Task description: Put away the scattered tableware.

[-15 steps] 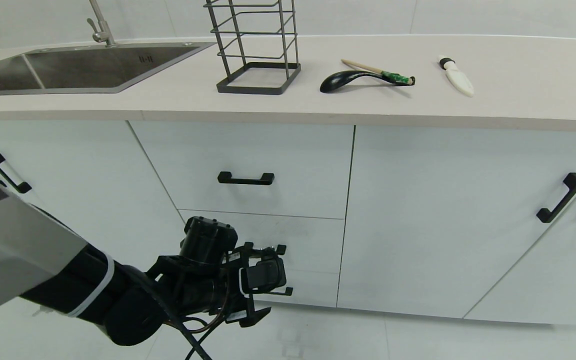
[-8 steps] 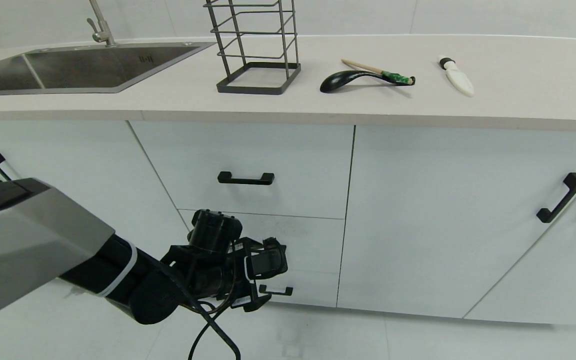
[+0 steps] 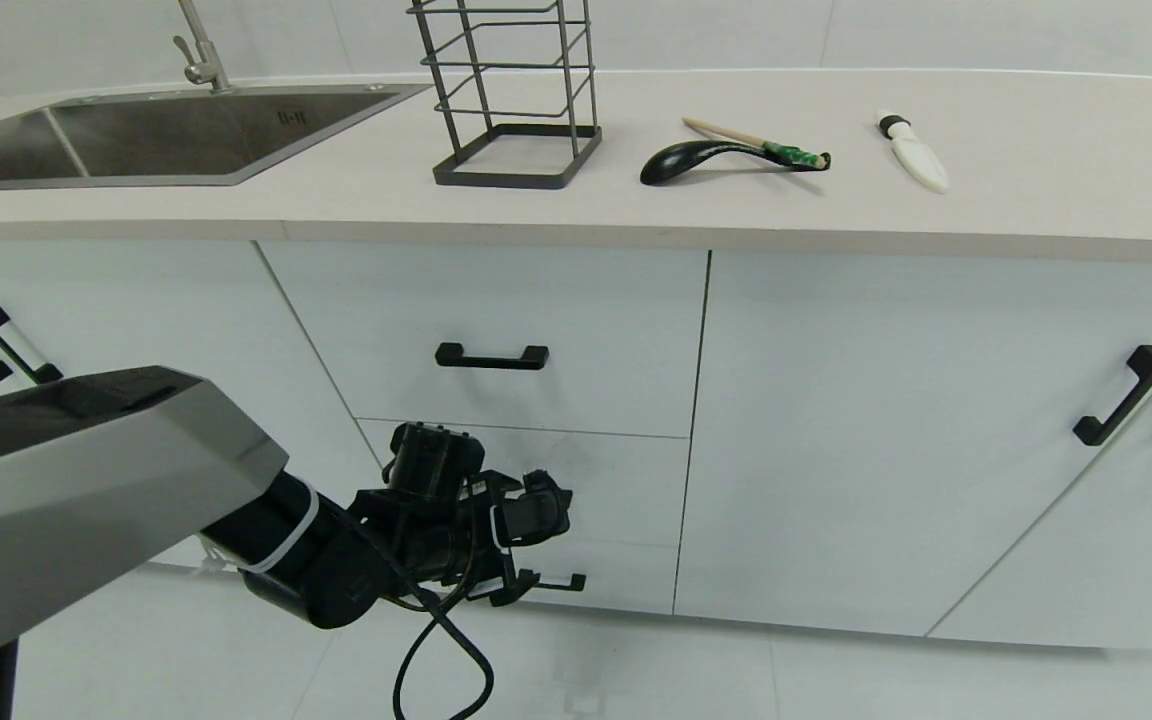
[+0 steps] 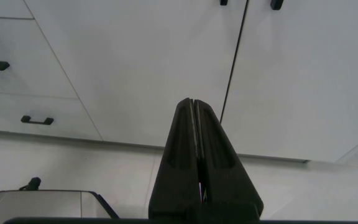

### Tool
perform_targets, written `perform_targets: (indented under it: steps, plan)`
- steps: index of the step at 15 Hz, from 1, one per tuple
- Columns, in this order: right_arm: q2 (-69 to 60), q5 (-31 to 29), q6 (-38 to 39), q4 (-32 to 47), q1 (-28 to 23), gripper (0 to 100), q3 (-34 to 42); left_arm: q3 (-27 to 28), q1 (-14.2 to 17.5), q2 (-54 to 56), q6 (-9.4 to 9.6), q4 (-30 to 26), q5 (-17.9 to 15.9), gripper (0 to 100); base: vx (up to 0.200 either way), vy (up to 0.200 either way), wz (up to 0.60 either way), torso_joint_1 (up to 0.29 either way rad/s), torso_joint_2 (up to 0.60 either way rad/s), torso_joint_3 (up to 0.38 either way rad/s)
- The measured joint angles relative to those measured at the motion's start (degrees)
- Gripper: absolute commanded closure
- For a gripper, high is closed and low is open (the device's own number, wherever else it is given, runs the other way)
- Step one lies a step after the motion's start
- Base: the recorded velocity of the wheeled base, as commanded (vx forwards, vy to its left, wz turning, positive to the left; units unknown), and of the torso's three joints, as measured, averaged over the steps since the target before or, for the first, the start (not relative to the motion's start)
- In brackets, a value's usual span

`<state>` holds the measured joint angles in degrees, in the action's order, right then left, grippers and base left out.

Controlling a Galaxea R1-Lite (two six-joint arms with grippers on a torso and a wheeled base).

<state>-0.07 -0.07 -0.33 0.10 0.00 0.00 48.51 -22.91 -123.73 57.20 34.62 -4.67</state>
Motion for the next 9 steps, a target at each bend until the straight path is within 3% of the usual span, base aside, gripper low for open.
perform_targets:
  steps: [4,9]
  plan:
    - [0.00,-0.02,0.00,0.00,0.00,100,0.00,2.18,0.45,-2.06,1.49,0.02,-0.34,0,0.000,0.000,0.00,0.000,0.00,0.000]
    - [0.00,0.00,0.00,0.00,0.00,100,0.00,4.08,0.50,-5.10,1.48,0.22,-0.90,0,0.000,0.000,0.00,0.000,0.00,0.000]
